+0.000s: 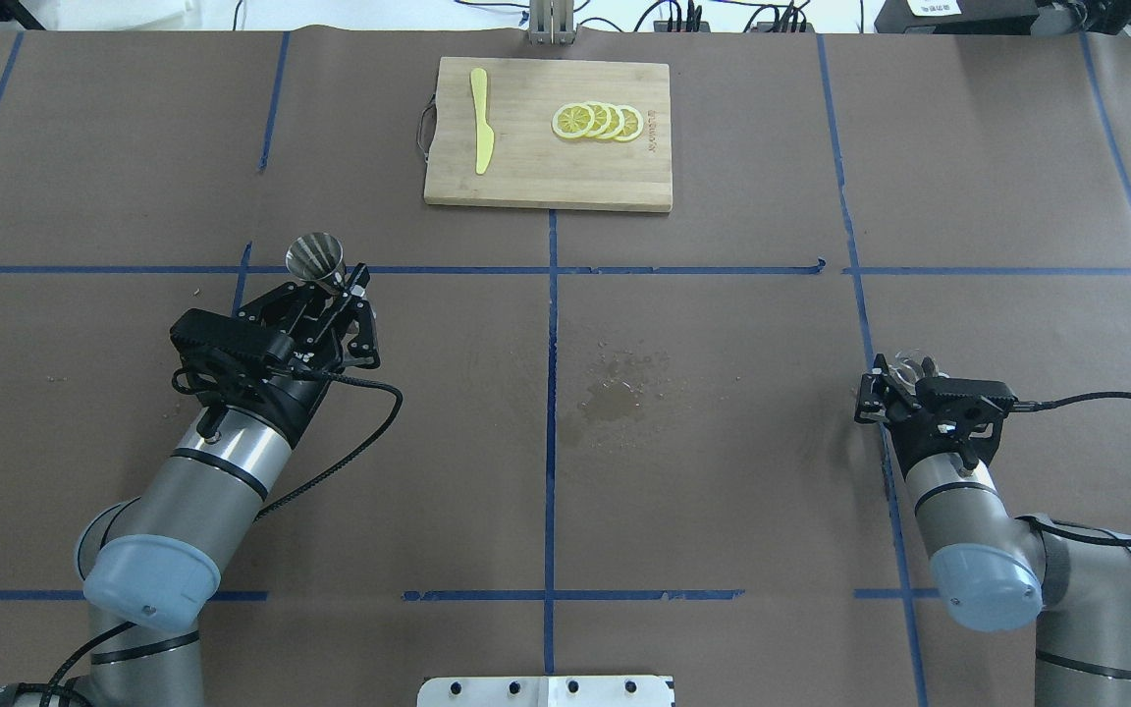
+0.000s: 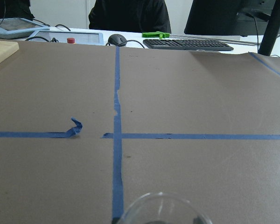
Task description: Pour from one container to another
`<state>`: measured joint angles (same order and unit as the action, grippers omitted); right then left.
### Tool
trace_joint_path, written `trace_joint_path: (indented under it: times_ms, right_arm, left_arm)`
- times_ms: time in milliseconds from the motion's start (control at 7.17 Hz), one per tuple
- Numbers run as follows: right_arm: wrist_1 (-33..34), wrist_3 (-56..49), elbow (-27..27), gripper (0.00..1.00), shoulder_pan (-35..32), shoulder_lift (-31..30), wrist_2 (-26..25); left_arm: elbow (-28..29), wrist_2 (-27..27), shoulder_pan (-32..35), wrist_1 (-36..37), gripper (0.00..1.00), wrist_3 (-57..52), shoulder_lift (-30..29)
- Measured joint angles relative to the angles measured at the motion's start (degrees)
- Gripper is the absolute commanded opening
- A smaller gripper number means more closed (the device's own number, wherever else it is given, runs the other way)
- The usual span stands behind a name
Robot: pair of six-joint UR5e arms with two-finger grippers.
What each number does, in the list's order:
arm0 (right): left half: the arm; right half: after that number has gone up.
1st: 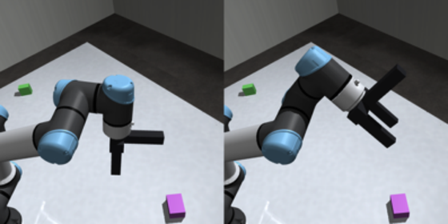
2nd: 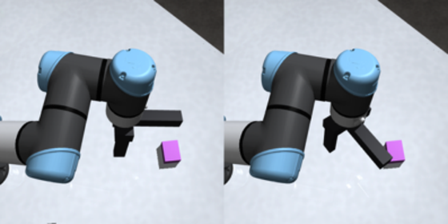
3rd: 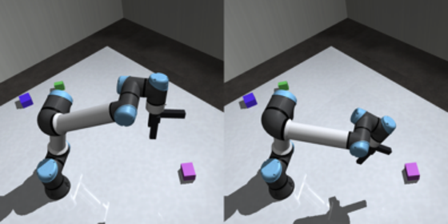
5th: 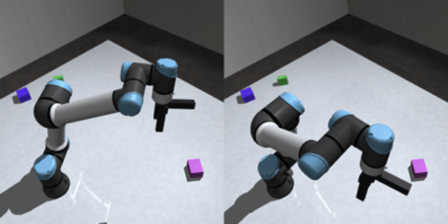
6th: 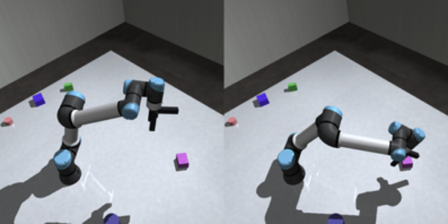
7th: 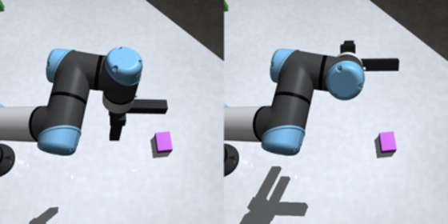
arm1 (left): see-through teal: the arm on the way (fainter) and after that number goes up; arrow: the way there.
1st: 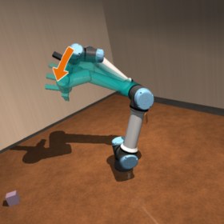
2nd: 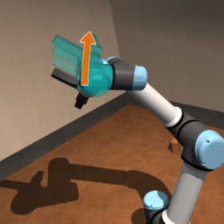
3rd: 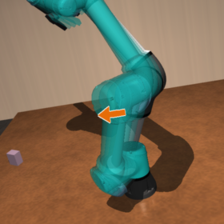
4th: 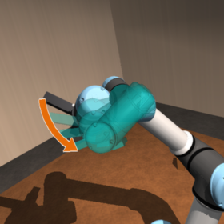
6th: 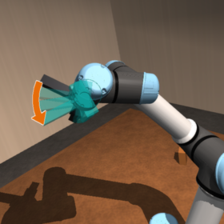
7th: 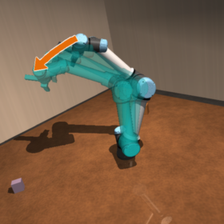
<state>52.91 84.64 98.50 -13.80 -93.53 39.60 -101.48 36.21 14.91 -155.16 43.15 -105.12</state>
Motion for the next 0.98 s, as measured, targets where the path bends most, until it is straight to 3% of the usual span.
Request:
trace_joint_path:
  times_ms: [140, 977]
  right_arm:
    - [0.0, 0.0, 0.0, 0.03, 0.0, 0.0, 0.1]
    - [-9.2, -9.9, 3.3, 0.00, -2.3, -0.4, 2.1]
  left_arm:
    - [0.0, 0.0, 0.0, 0.0, 0.00, 0.0, 0.0]
    - [-0.2, 0.1, -0.4, 0.0, 0.00, 0.0, -0.7]
